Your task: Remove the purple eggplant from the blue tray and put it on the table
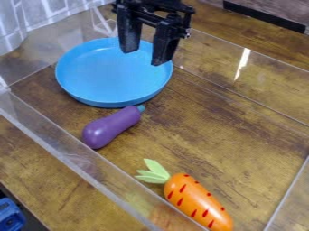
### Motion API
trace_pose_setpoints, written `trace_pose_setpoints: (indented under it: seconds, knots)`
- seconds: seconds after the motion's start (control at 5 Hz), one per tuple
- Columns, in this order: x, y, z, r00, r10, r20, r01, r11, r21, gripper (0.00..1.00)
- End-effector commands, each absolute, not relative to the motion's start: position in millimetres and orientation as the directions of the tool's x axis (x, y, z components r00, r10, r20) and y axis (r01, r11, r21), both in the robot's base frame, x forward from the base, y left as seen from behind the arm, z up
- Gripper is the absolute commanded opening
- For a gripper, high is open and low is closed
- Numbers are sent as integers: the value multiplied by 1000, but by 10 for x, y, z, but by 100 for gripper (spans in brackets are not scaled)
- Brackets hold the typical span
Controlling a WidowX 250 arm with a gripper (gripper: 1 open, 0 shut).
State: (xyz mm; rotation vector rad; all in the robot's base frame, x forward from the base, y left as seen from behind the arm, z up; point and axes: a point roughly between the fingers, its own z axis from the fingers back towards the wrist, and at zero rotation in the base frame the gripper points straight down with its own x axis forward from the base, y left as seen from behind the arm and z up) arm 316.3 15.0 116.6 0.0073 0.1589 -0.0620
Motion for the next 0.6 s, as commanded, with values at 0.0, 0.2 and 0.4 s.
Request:
trace_pose_setpoints:
  seconds: [0.0, 0.2, 0.4]
  knots:
    - [3159, 191, 1155, 985, -92, -142, 94, 996, 3, 100]
    - [3071, 181, 1065, 979, -121, -162, 121, 993, -10, 100]
    - [3153, 210, 1178, 978, -161, -133, 161, 987, -15, 100]
